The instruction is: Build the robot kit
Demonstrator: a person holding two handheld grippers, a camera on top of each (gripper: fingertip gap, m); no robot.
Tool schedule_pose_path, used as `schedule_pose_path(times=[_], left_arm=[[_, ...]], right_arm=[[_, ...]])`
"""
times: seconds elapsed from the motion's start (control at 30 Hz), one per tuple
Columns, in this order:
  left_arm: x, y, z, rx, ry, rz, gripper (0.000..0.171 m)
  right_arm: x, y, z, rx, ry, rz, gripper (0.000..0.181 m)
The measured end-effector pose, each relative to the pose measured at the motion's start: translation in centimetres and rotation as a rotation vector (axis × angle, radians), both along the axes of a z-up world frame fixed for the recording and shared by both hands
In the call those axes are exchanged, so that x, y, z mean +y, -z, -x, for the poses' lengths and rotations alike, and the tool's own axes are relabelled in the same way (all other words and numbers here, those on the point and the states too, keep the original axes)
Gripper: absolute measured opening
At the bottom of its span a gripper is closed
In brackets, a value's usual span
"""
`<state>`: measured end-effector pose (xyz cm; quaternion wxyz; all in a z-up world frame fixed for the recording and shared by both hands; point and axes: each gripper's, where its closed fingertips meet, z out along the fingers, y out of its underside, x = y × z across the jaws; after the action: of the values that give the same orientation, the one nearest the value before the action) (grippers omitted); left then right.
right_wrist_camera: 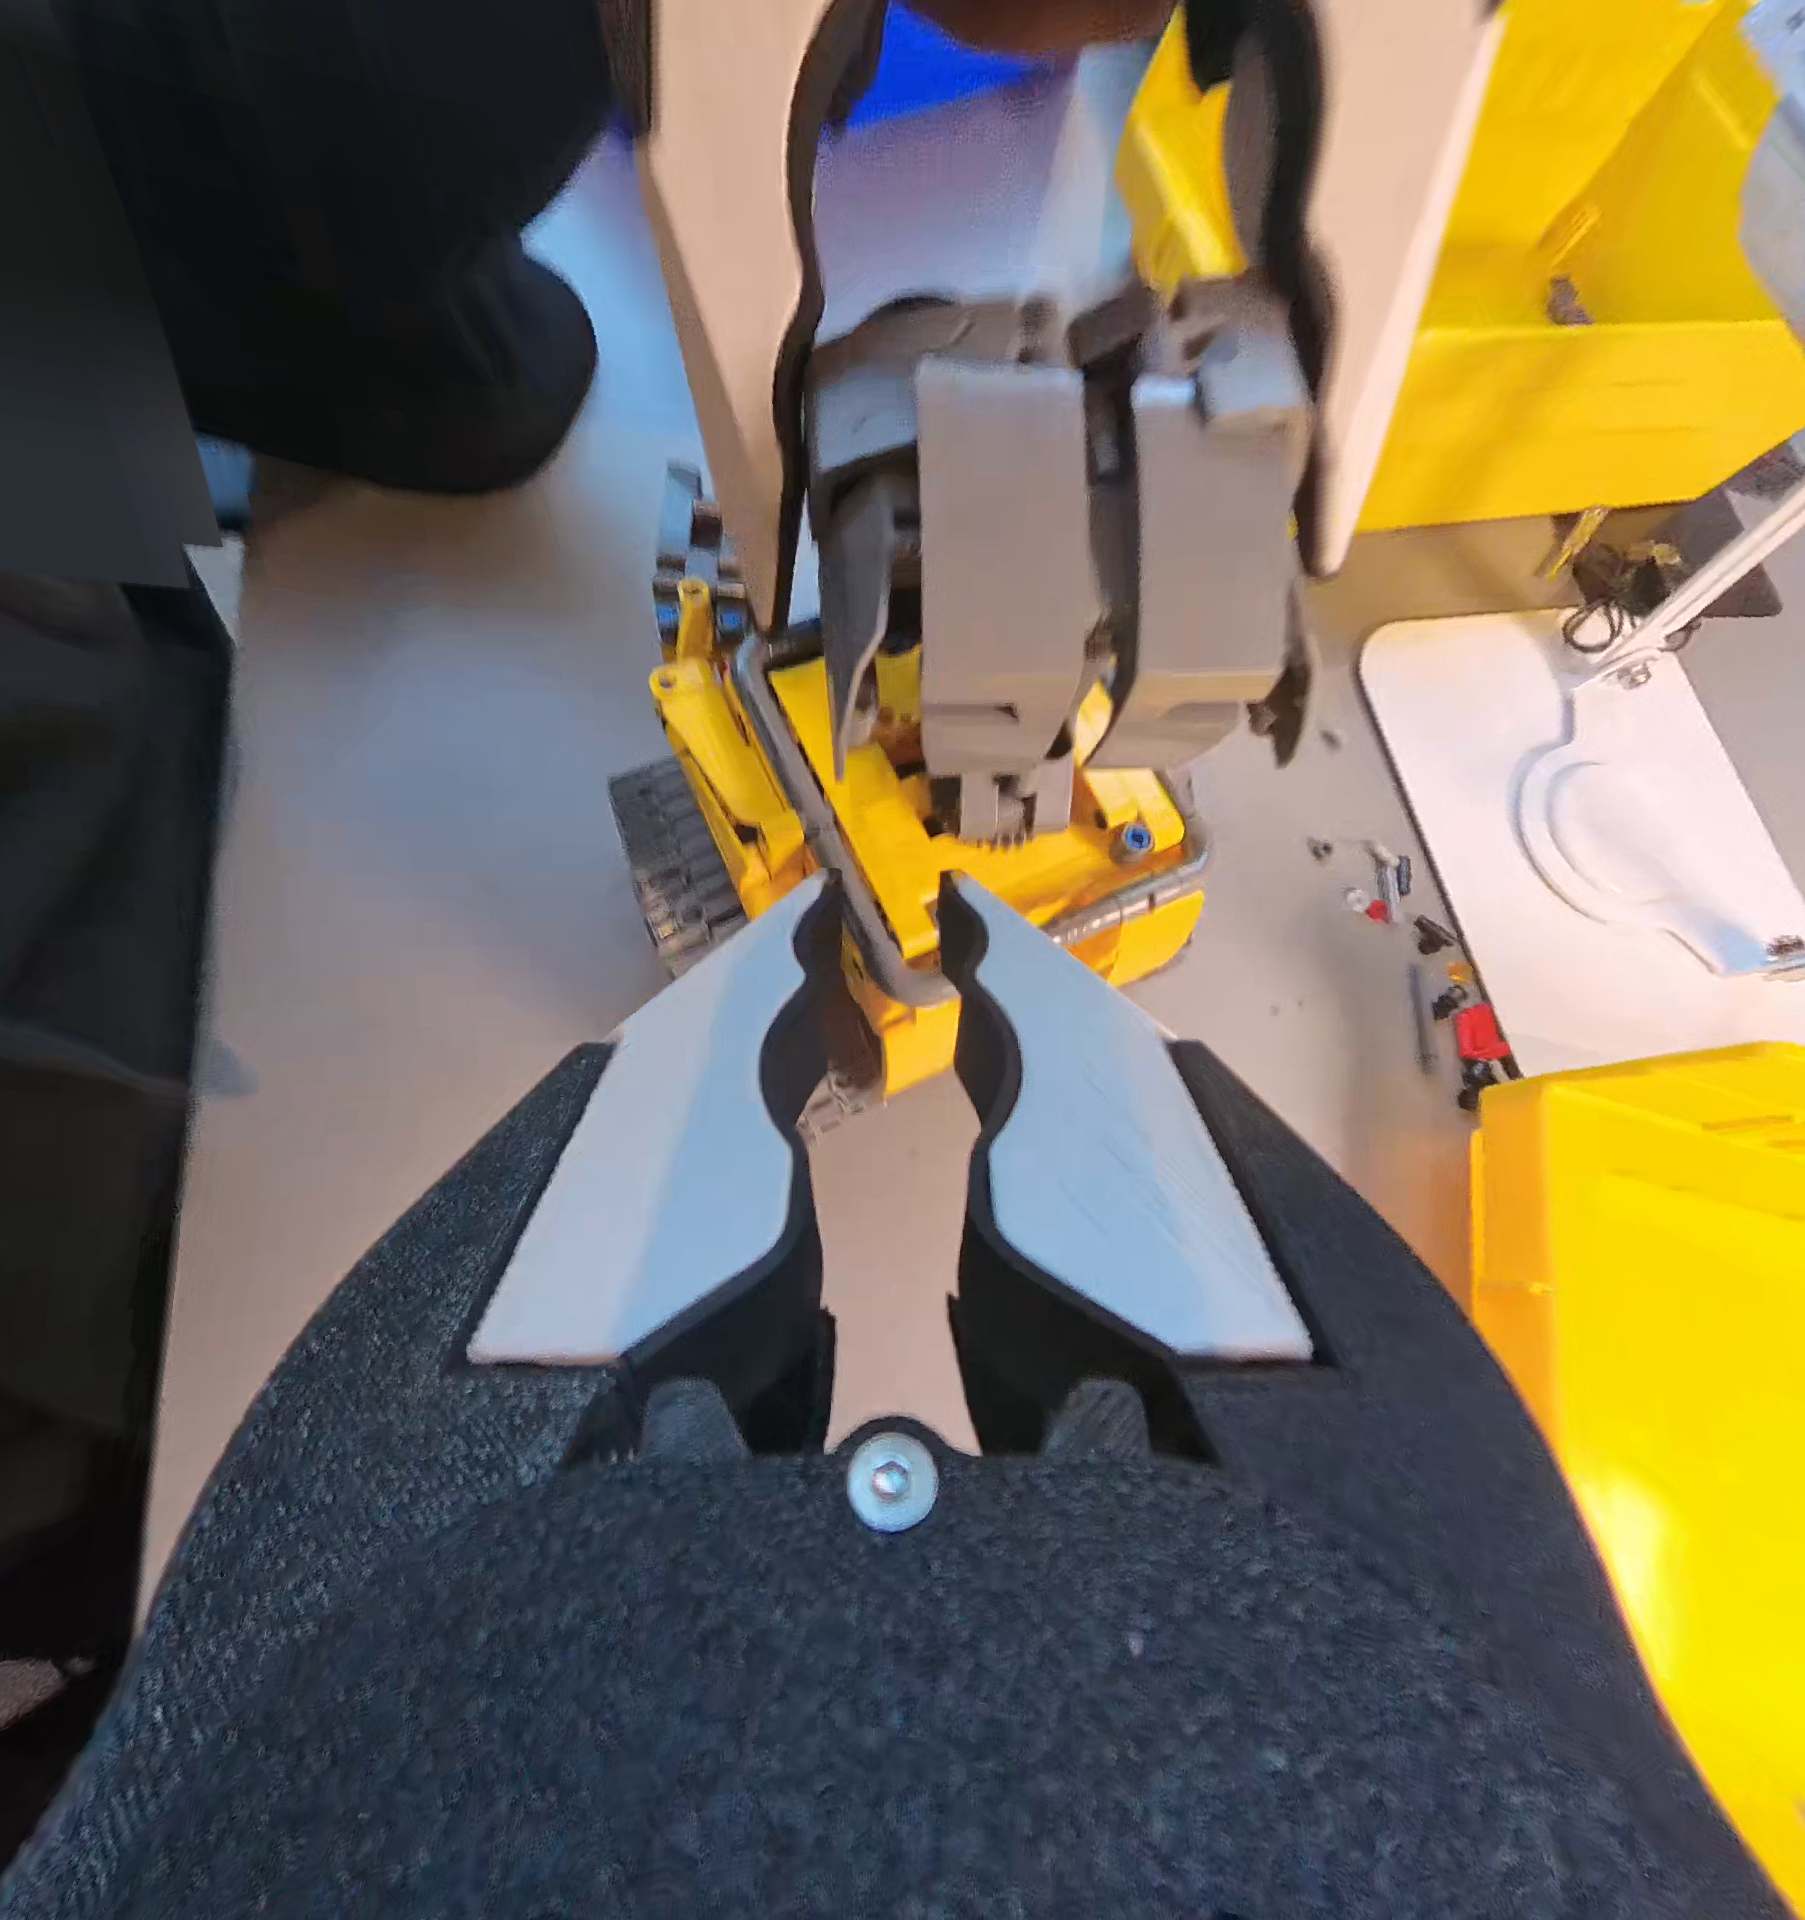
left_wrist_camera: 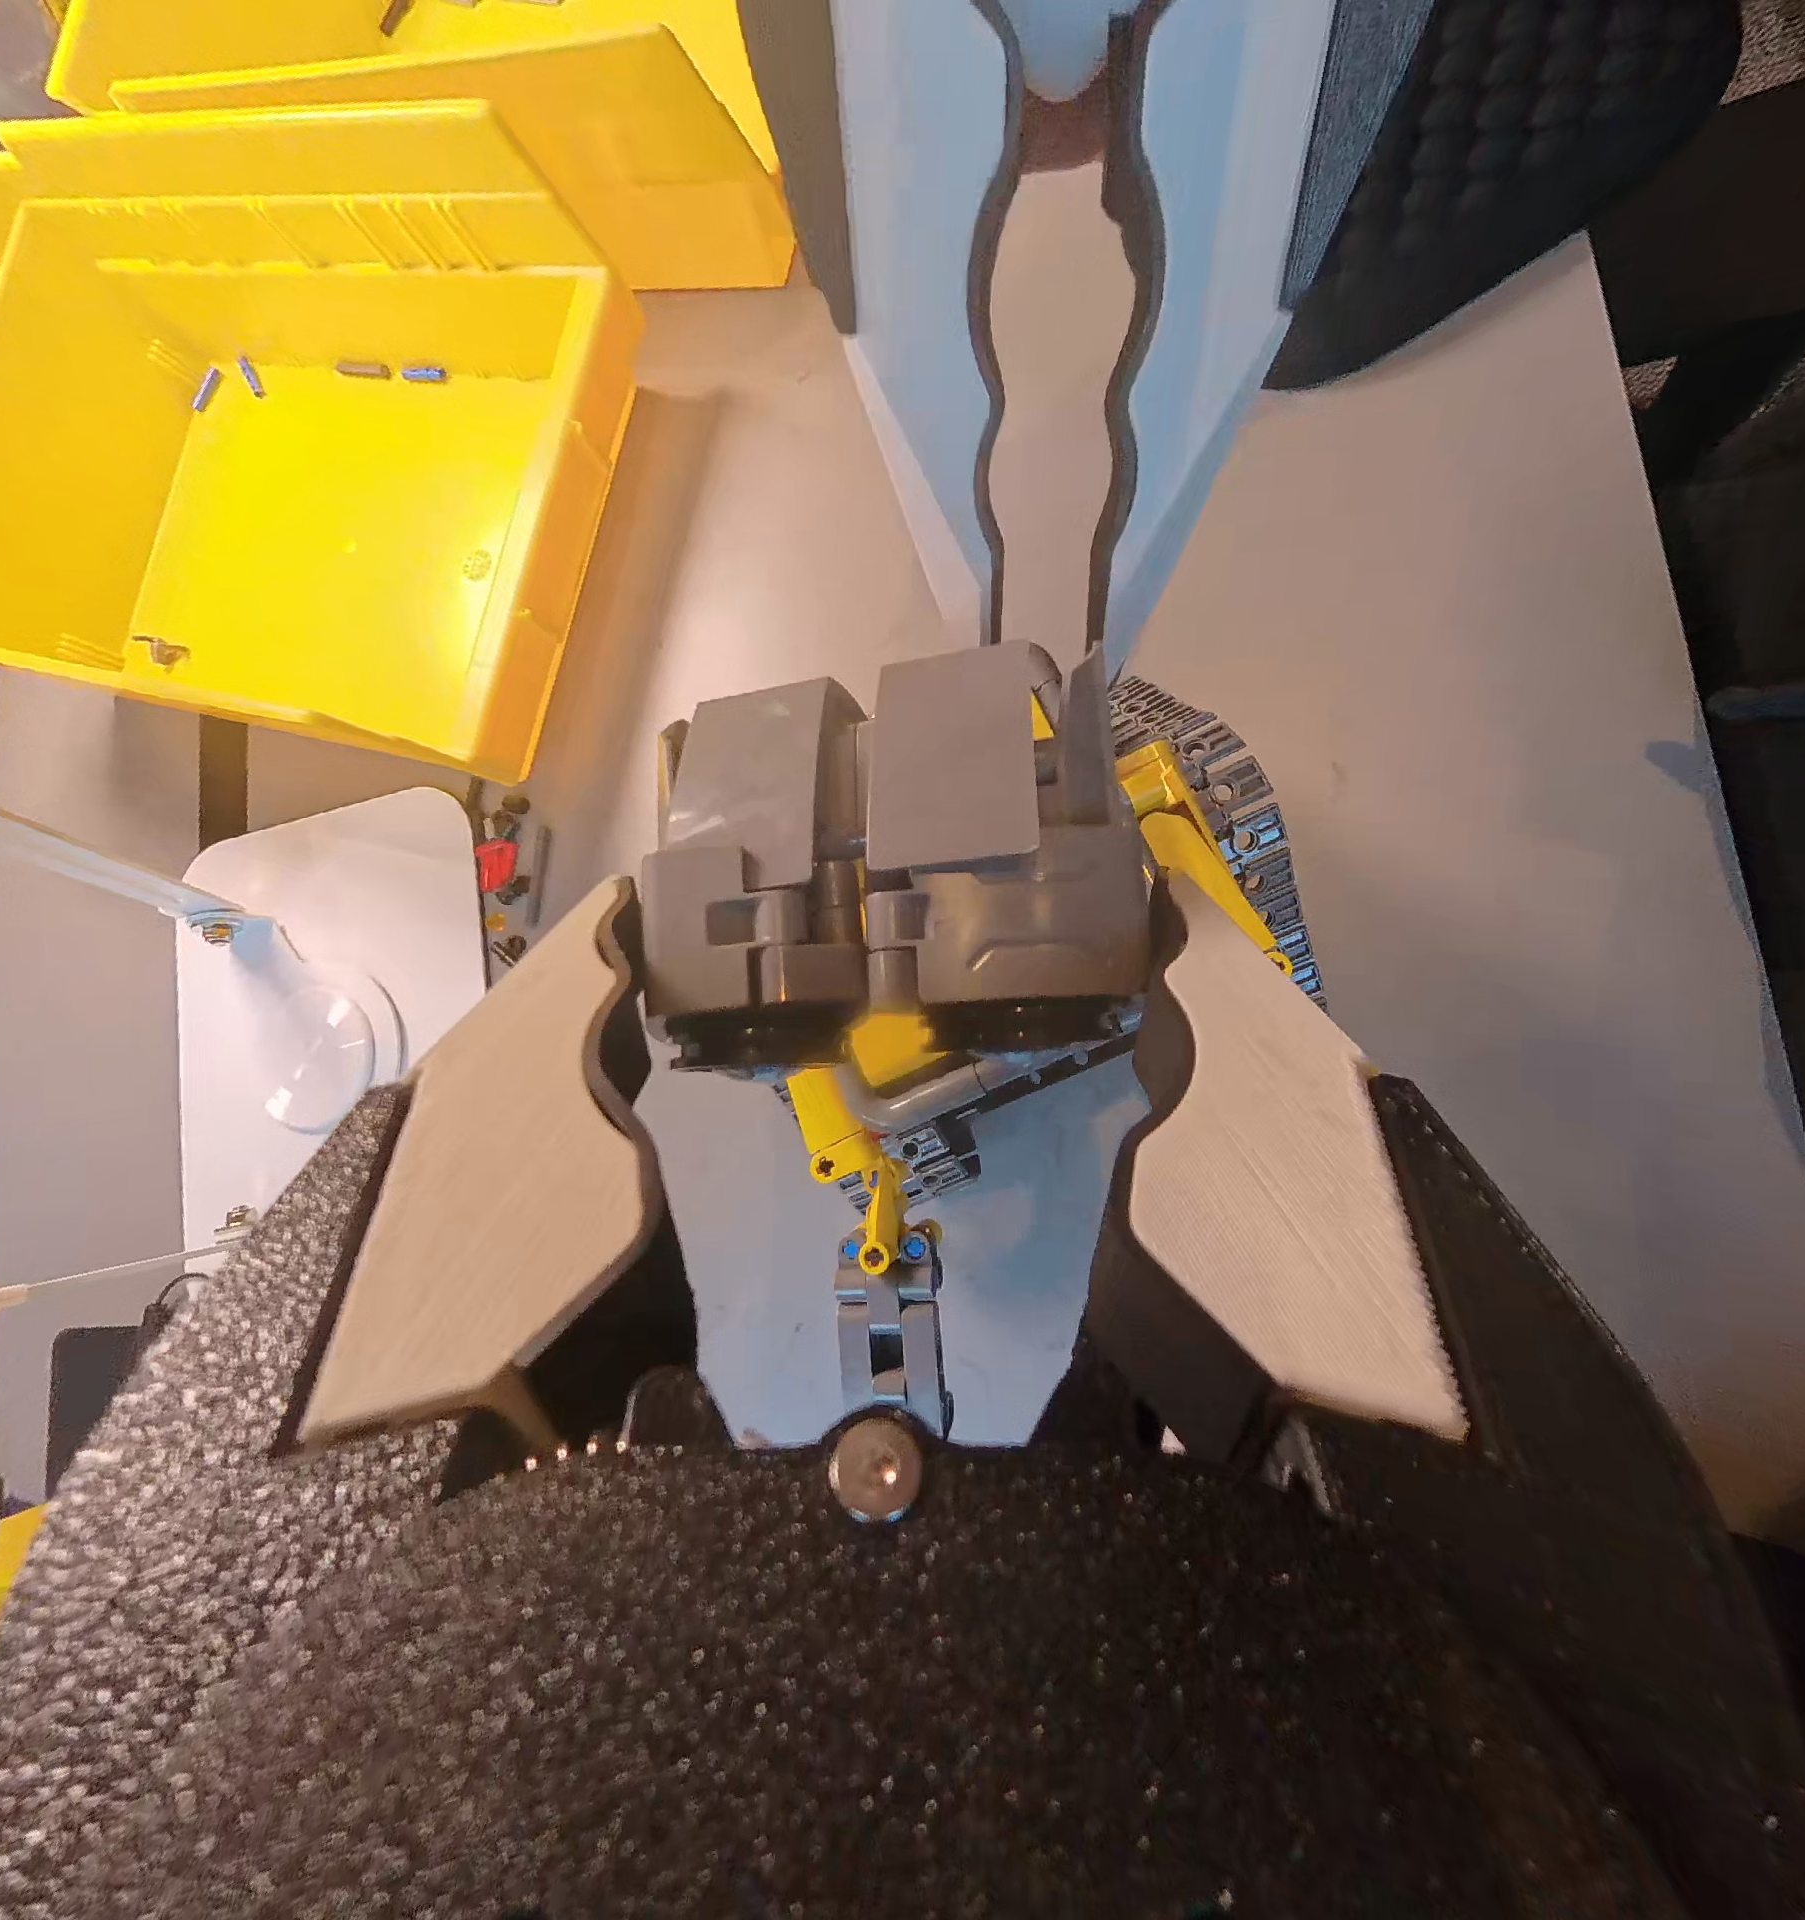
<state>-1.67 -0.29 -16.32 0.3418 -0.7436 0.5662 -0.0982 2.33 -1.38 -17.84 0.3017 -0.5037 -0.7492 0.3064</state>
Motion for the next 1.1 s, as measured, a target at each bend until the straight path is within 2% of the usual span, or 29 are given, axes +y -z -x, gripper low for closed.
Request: schedule_pose_path(times=[0.07,0.13,0.3,0.33,0.5,0.7,0.77,0.87,0.93,0.97,1.03,1.1], left_arm=[[0.0,0.0,0.0,0.006,-0.007,0.003,0.095],[0.1,-0.1,-0.2,0.003,-0.013,0.008,0.095],[0.1,-0.1,-0.3,0.014,-0.033,0.006,0.095],[0.1,-0.1,-0.3,0.014,-0.04,0.008,0.095],[0.0,-0.1,-0.2,0.015,-0.063,0.011,0.095],[-0.4,0.1,0.0,0.066,-0.132,0.018,0.095],[-0.5,0.2,0.1,0.081,-0.171,0.023,0.096],[-0.7,0.2,0.3,0.098,-0.233,0.035,0.096],[-0.8,0.3,0.3,0.092,-0.255,0.043,0.096],[-0.8,0.3,0.4,0.091,-0.259,0.046,0.096],[-0.8,0.5,0.6,0.097,-0.255,0.05,0.096],[-0.8,0.5,0.7,0.102,-0.255,0.05,0.096]], right_arm=[[0.1,-0.9,0.4,0.035,0.031,0.049,0.02],[1.0,-0.2,0.7,0.035,0.072,-0.004,0.024],[1.1,0.5,2.4,0.087,0.025,0.061,0.025],[1.5,0.5,2.7,0.091,0.015,0.061,0.021],[1.6,0.4,2.8,0.081,-0.13,0.156,0.017],[1.5,0.4,2.8,0.038,-0.321,0.174,0.014],[1.8,0.8,2.8,-0.004,-0.374,0.169,0.0],[1.7,0.7,3.0,-0.045,-0.418,0.22,0.0],[1.6,0.7,3.0,-0.059,-0.421,0.192,0.0],[1.7,0.6,3.0,-0.052,-0.413,0.166,0.0],[1.7,0.3,2.7,-0.038,-0.392,0.171,0.022],[1.4,0.0,2.4,-0.017,-0.376,0.197,0.028]])
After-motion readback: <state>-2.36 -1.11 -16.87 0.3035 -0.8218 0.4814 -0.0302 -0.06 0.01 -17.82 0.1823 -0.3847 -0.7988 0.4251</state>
